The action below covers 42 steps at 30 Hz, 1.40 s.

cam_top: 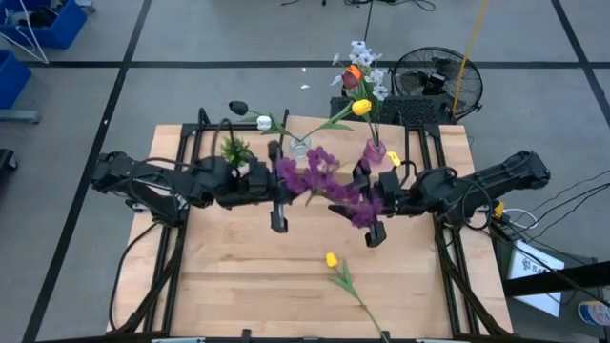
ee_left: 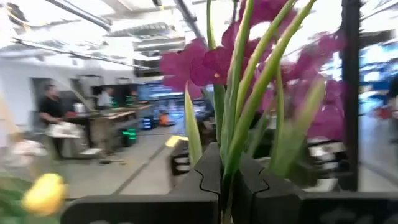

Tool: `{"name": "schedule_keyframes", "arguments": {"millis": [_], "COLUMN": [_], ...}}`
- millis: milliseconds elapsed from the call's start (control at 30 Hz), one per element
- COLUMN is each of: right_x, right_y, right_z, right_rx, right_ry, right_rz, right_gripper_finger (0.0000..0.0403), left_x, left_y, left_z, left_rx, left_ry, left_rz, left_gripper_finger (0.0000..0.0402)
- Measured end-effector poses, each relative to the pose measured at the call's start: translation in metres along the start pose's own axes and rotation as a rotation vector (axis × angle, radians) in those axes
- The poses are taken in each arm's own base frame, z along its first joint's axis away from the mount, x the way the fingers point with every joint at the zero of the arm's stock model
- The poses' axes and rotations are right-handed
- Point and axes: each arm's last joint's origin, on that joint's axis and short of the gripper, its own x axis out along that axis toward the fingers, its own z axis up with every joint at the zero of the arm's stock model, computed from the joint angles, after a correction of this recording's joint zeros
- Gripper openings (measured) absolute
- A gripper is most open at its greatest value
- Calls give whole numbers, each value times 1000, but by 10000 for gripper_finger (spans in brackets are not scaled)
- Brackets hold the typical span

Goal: Pick and place flowers into a vace then onto a shelf
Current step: Put the purple flower into the transparent vase

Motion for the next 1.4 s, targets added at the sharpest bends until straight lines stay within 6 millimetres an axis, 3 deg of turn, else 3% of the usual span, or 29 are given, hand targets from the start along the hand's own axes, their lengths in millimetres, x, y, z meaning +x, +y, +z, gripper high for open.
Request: {"name": "schedule_keyframes", "arguments": {"millis": [300,467,600,900,1000,1133,1233,1400], "right_x": [-3,-4,-4,-4,-5,-7,-8,-8], "right_y": [5,5,5,8,12,19,23,24], "right_z": [-15,-19,-18,-18,-17,-18,-18,-19], "right_rx": [-13,9,14,19,25,30,33,6], "right_ry": [138,175,169,162,156,161,164,165], "right_rz": [-49,-67,-65,-55,-37,-12,1,6], "right_gripper_finger": [166,171,171,171,171,171,171,171], "left_x": [-41,-61,-56,-8,-1,1,-1,-11], "left_y": [13,20,29,53,65,76,66,27], "left_z": [57,75,69,14,8,12,14,22], "left_rx": [64,151,234,364,392,301,288,380], "left_ry": [-171,-177,-109,48,32,-28,-32,51], "left_rz": [29,120,228,258,311,400,456,596], "left_gripper_finger": [8,6,5,4,4,3,3,3]}}
